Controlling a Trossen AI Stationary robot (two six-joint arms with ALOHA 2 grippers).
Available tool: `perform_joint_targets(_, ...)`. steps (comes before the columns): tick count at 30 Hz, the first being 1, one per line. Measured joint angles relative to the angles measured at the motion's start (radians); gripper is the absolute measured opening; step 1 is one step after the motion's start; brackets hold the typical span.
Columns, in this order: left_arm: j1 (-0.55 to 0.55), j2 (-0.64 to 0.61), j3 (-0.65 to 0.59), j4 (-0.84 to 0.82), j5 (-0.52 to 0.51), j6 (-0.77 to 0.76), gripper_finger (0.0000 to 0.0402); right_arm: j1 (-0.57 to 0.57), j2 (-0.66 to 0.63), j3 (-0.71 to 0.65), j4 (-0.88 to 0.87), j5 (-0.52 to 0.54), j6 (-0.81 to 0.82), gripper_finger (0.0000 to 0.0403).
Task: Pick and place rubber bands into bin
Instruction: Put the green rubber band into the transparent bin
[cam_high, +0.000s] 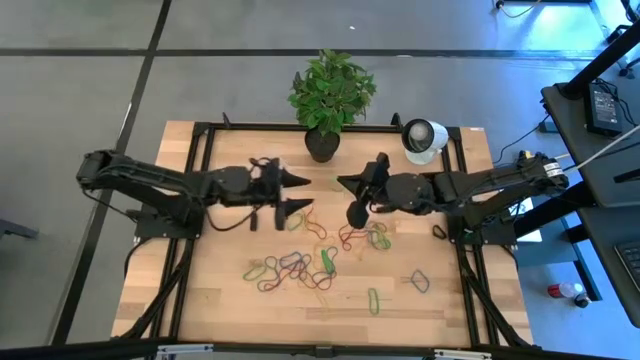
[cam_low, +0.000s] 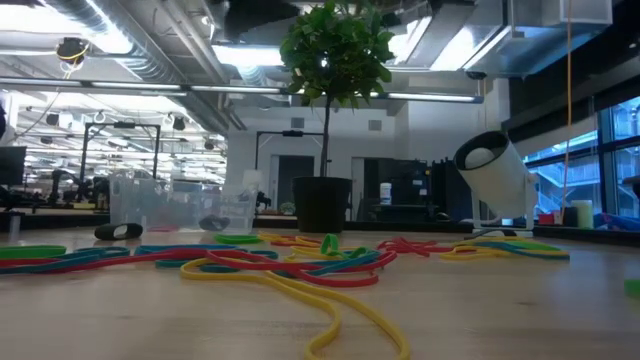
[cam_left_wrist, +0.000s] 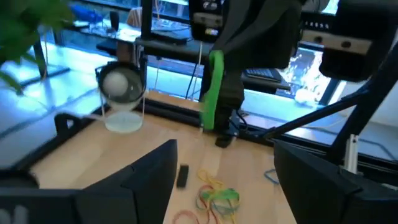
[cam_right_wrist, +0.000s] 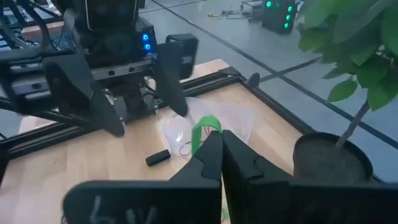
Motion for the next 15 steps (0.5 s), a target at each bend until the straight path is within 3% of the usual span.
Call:
perform_joint_targets(11, 0.0, 0.197, 0.2, -0.002, 0.0, 0.135, 0.0239, 0.022, 0.0, 0.0, -0.003, -0.021, -0.023, 0.0)
perform_joint_targets(15, 0.0, 0.227, 0.22, -0.005, 0.0, 0.135, 0.0206, 0.034, 0.0, 0.0, -0.004, -0.022, -0.026, 0.0)
